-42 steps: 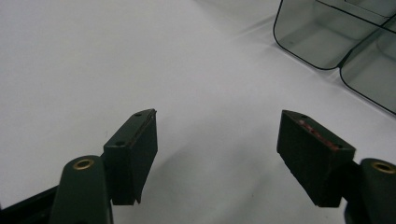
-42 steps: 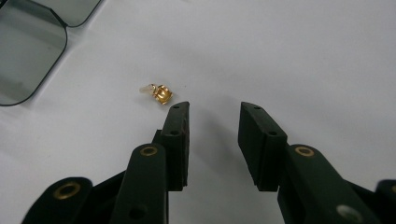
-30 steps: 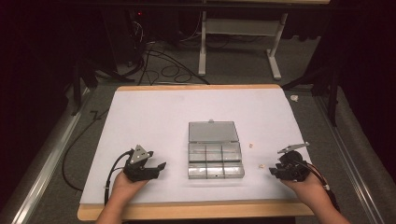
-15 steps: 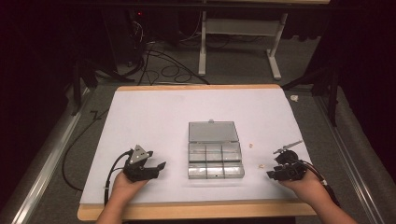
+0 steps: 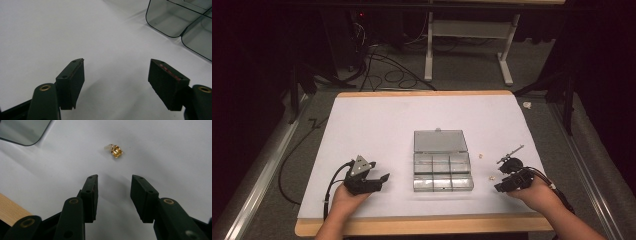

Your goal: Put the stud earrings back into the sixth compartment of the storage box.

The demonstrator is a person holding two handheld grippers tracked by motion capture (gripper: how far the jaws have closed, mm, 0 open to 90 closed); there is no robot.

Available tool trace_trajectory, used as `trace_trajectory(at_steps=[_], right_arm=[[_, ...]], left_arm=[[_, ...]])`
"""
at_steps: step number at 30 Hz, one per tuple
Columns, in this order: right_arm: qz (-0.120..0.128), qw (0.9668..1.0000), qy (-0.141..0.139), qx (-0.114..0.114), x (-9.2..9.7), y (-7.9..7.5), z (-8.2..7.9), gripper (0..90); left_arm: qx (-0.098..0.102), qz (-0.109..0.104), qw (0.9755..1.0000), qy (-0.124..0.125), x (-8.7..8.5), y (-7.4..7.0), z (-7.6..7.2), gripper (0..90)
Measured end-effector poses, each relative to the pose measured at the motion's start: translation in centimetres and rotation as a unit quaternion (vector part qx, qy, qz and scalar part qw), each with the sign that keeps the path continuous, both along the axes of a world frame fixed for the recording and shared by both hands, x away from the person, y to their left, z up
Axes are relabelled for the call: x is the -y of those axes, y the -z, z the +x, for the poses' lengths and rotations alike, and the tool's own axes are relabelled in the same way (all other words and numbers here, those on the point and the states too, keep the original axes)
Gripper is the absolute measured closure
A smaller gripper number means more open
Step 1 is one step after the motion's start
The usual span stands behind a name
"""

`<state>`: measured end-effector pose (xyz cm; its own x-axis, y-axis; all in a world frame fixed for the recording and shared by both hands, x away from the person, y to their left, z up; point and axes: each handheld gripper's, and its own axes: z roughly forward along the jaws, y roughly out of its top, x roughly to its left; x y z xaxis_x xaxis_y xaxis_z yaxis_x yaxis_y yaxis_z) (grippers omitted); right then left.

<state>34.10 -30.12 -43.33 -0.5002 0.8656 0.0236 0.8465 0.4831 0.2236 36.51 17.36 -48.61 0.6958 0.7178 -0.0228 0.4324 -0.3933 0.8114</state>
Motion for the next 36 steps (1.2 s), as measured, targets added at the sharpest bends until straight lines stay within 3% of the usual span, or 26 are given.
trace_trajectory(at_steps=[11,17,23,28,36], right_arm=[[-0.020,0.9995,-0.022,-0.010,-1.5,-0.6,1.5,61.1],[-0.033,0.9989,-0.032,-0.004,-2.4,-0.7,2.6,63.1],[-0.054,0.9974,-0.047,-0.007,-3.3,-0.2,3.2,69.1],[-0.072,0.9960,-0.053,-0.009,-3.8,0.2,3.3,83.4],[-0.053,0.9969,-0.057,-0.014,-3.5,-0.9,3.3,85.7]], left_arm=[[-0.003,-0.001,1.0000,0.002,0.0,0.0,0.1,30.0],[-0.003,-0.002,1.0000,0.004,0.0,0.0,0.1,30.0],[-0.002,-0.003,1.0000,0.004,0.0,0.0,0.1,30.0],[-0.001,-0.003,1.0000,0.005,0.0,0.0,0.0,30.0],[-0.001,-0.003,1.0000,0.005,0.0,0.0,0.0,30.0]])
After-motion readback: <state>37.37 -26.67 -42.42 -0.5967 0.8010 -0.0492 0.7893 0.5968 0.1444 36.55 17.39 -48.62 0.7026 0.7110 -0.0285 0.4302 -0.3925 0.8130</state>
